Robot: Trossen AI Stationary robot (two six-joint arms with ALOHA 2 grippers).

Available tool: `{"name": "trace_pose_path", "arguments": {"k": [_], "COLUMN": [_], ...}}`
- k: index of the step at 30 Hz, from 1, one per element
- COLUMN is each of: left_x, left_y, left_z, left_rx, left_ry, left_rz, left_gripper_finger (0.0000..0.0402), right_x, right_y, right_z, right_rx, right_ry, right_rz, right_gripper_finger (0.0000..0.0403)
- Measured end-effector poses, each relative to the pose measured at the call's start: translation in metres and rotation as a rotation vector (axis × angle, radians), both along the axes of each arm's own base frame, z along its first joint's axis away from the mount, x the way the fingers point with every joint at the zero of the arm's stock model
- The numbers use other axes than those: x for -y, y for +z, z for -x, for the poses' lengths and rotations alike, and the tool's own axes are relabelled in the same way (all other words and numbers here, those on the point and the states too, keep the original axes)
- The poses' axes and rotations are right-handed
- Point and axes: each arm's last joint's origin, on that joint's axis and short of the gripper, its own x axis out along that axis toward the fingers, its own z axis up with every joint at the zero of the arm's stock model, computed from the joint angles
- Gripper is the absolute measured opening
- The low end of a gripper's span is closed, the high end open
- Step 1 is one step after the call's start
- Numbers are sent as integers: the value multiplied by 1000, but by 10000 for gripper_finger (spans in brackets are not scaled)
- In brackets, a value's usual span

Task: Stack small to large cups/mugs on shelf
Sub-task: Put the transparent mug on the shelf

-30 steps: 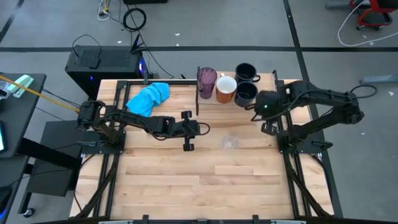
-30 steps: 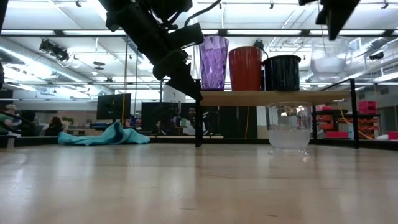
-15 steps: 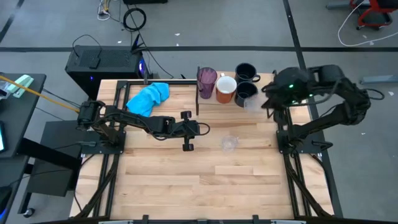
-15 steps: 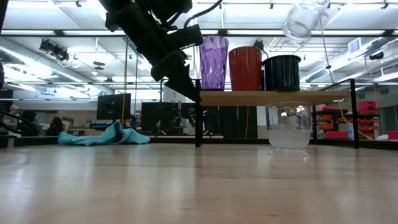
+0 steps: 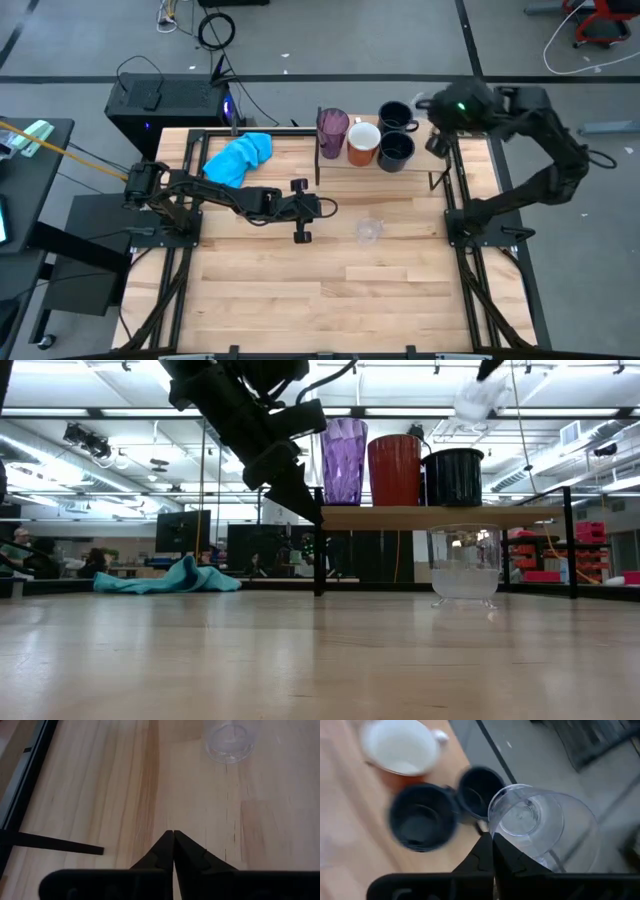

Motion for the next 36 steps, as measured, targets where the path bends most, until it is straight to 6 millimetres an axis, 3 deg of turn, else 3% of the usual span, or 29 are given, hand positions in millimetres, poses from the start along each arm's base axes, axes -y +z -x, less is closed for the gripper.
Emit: {"name": "trace_pose_path", "arguments": {"k": [11,18,30,36], "left_x": [3,3,3,3], "left_y": [0,0,-1,-2], "left_z": [0,1,1,2], "left_rx": [0,-7,-9,-21], "left_ry": [-8,-8,-8,8], "left_rz": [0,0,0,15], "left_gripper_finger": [8,22,9,22], "right_x": [87,123,135,134], "right_y": [-30,-45,-47,-47], "right_z": [-11,-4,7,6], "right_rx": [-218,-252,-169,-128], "right_ry": [-127,-103,-201,-190], "right_rz": [-145,-255,-322,-353], "right_gripper_finger": [0,0,1,1]}}
